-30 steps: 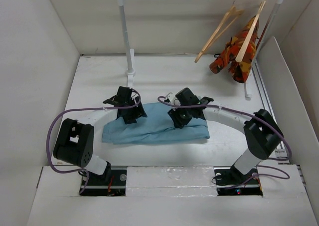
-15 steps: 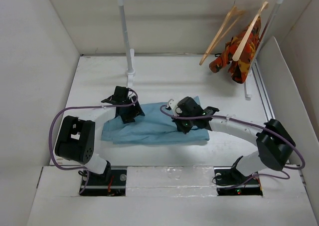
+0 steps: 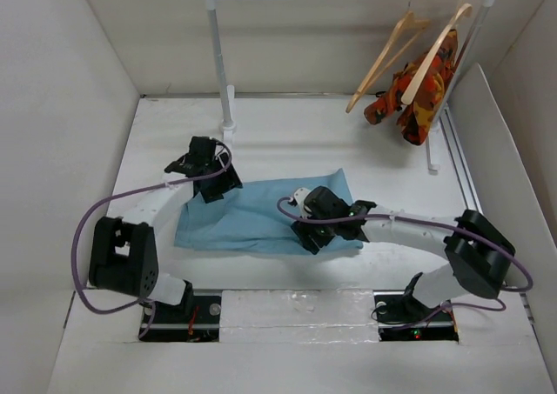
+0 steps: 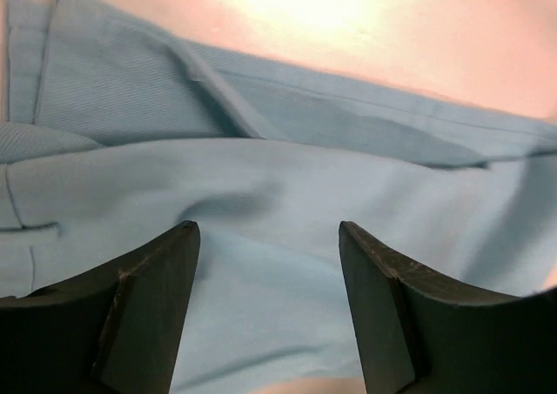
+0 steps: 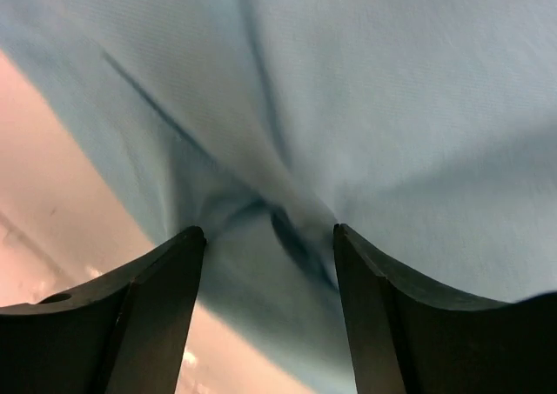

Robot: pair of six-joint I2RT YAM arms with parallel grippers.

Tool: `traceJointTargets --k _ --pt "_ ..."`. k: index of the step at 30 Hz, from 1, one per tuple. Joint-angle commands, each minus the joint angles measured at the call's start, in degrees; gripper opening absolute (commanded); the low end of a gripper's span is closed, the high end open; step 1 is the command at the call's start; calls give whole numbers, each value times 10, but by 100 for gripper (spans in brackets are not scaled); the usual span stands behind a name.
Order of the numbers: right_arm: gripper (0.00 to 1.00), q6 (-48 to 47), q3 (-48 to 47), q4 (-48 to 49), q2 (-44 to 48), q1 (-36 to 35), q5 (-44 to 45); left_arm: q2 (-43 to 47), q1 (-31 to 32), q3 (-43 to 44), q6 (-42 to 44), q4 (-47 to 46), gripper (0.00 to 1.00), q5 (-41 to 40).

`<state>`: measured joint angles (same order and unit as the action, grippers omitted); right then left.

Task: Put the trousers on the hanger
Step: Fold the trousers at the center of the board.

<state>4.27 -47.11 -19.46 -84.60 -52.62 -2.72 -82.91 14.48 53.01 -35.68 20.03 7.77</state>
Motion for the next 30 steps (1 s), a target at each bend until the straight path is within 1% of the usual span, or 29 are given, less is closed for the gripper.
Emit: traceJointTargets --k 1,2,3,4,5,6,7,8,9,10,11,13,14,16,17,19,20,21,22,24,25,27,28,29,30 --pt "67 8 -35 -109 76 4 24 76 41 54 32 57 62 -54" --pt "65 10 -33 -114 92 12 24 81 48 52 33 59 62 -44" --pt "60 12 -30 -115 120 22 24 85 57 40 28 59 62 -36" --pt "35 13 -12 -101 132 51 24 88 75 30 23 57 61 -24" --pt "24 11 2 -87 143 68 22 88 82 17 18 42 61 7" --pt "14 9 17 -70 152 88 5 86 88 -17 7 27 61 23" --pt "1 7 52 -31 162 131 -9 83 88 -38 0 -4 61 41" --pt "0 6 68 -14 162 152 -22 79 88 -56 -6 -25 61 77" --pt "0 7 77 -2 160 172 -44 75 88 -87 -11 -40 61 90" --pt "0 9 90 20 152 193 -48 63 88 -98 -18 -60 61 96" --pt "0 11 110 28 147 198 -48 56 88 -107 -18 -68 61 97" --pt "0 26 128 33 141 198 -36 32 88 -122 -6 -71 61 91" --pt "0 32 147 36 138 198 -35 25 88 -124 -4 -68 61 68" --pt "0 58 178 50 144 204 -31 13 61 -140 3 -69 61 51" --pt "0 58 178 50 148 204 -31 13 61 -140 3 -69 61 45" --pt "0 72 200 54 158 210 -40 17 38 -150 5 -72 60 39" --pt "0 73 201 50 165 216 -44 19 38 -149 10 -69 61 24" --pt "4 69 193 43 184 216 -47 20 30 -142 13 -62 61 16" --pt "18 67 183 21 195 216 -46 24 22 -137 18 -52 60 5" --pt "34 47 150 -14 230 223 -41 32 17 -117 28 -39 60 -30" --pt "46 39 102 -53 238 232 -47 41 17 -107 31 -28 60 -47" --pt "56 32 43 -81 251 238 -74 46 12 -74 32 -23 60 -91" --pt "63 28 -24 -102 251 245 -78 44 6 -59 30 -21 60 -94" --pt "66 23 -62 -113 248 255 -83 43 6 -43 26 -18 60 -95" --pt "69 8 -101 -118 244 261 -111 39 6 -4 24 -18 60 -88"
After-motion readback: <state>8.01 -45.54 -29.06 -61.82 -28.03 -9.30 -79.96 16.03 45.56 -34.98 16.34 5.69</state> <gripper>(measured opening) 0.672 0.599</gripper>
